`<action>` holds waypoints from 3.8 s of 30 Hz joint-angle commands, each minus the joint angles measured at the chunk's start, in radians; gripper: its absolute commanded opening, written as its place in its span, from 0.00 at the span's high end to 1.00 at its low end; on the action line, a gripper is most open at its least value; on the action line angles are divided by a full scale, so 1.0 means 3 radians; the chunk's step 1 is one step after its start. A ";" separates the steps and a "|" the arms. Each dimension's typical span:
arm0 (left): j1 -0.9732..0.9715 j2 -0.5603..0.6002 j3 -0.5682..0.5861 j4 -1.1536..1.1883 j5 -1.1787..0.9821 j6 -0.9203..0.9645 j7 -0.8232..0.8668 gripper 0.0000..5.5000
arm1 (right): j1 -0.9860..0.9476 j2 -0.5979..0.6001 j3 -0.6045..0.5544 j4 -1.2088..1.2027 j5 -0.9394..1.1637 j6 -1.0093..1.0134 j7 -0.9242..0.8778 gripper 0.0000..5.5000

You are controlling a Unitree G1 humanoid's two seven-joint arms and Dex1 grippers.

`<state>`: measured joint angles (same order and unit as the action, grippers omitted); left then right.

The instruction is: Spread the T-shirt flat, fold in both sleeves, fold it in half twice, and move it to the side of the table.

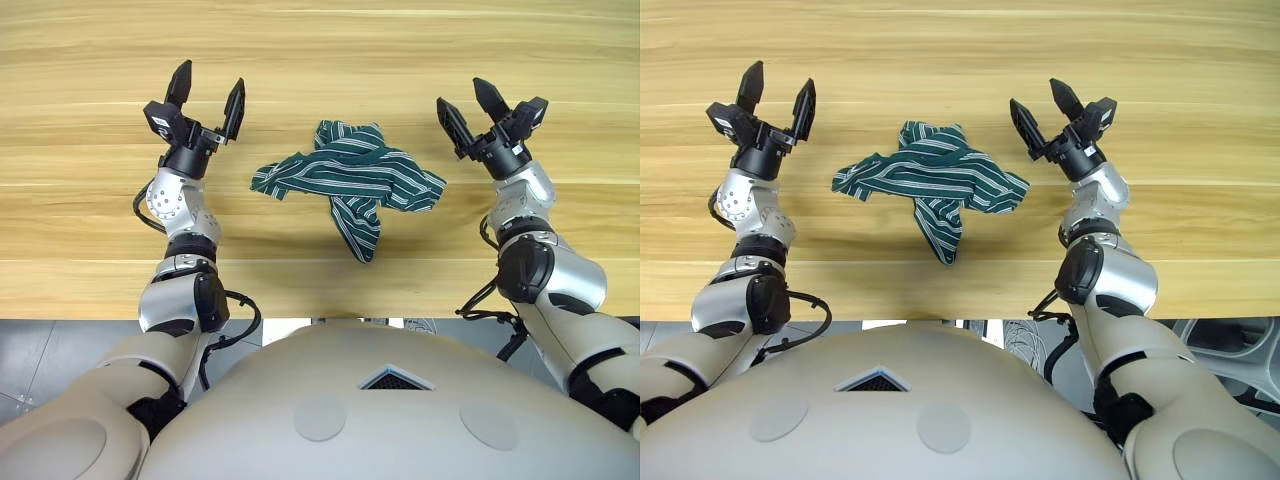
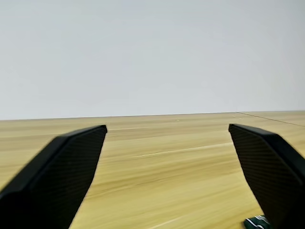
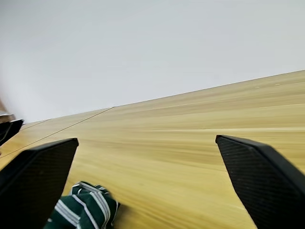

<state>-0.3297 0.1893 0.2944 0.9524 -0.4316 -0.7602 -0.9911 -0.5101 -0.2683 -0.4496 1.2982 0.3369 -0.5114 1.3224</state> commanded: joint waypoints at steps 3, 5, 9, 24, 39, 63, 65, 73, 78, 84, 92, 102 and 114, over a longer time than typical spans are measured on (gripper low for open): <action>0.0422 0.0186 -0.0093 -0.0388 -0.0195 0.0361 -0.0763 0.16 | 0.0290 -0.0225 0.0432 -0.0032 -0.0400 0.0106 0.0447 0.02; 0.0494 0.0213 -0.0103 -0.0502 -0.0195 0.0425 -0.0810 0.16 | 0.0316 -0.0255 0.0531 -0.0035 -0.0500 0.0102 0.0397 0.02; 0.0568 0.0246 -0.0134 -0.0587 -0.0080 0.0412 -0.0678 0.16 | 0.0329 -0.0263 0.0699 -0.0025 -0.0668 0.0106 0.0254 0.12; 0.0693 0.0267 -0.0229 -0.0839 0.0035 0.0399 -0.0480 0.16 | 0.0332 -0.0229 0.0953 -0.0015 -0.0851 0.0143 0.0106 0.66; 0.1180 0.0565 -0.0619 -0.1015 0.0598 0.0320 -0.0376 0.16 | 0.0280 -0.0187 0.0915 -0.0069 -0.0761 0.0007 0.0233 0.99; 0.0914 0.0634 -0.0992 -0.0533 0.1197 0.0118 0.0445 0.74 | 0.0231 -0.0149 0.0969 -0.0092 -0.0734 -0.0096 0.0255 1.00; 0.0892 0.0642 -0.1005 -0.0491 0.1209 0.0122 0.0477 0.81 | 0.0232 -0.0149 0.0968 -0.0103 -0.0722 -0.0111 0.0284 1.00; 0.0800 0.0671 -0.0906 -0.0573 0.1110 -0.0029 0.0634 1.00 | 0.0193 -0.0203 0.0985 -0.0204 -0.0749 -0.0343 0.0143 1.00; 0.0455 0.0604 -0.0757 -0.0855 0.0630 0.0102 0.0482 1.00 | -0.0116 -0.0313 0.1125 -0.0293 -0.1001 -0.0508 -0.0553 1.00; -0.0499 0.0707 -0.0569 -0.1090 0.0139 0.0897 0.0333 1.00 | -0.0859 -0.0546 0.1362 -0.0375 -0.1381 -0.0407 -0.1272 1.00; 0.0269 0.0801 -0.0378 -0.2998 -0.0227 0.1585 0.0606 1.00 | -0.0568 -0.0656 0.0888 -0.1795 -0.0188 -0.0344 -0.0803 1.00; -0.2313 0.0924 -0.0561 -0.0660 0.0219 0.2425 0.1047 1.00 | -0.2457 -0.0451 0.1241 -0.0779 -0.0776 0.0582 -0.2258 1.00; -0.3885 0.1120 -0.0640 0.1262 0.1123 0.2238 0.1888 1.00 | -0.3223 -0.0361 0.1304 0.0246 -0.1435 0.1271 -0.2950 1.00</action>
<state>-1.5130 0.5448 0.1044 1.3033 -0.1233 -0.0893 -0.4069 -1.5278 -0.3699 -0.0461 1.3541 -0.0810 -0.1393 0.4016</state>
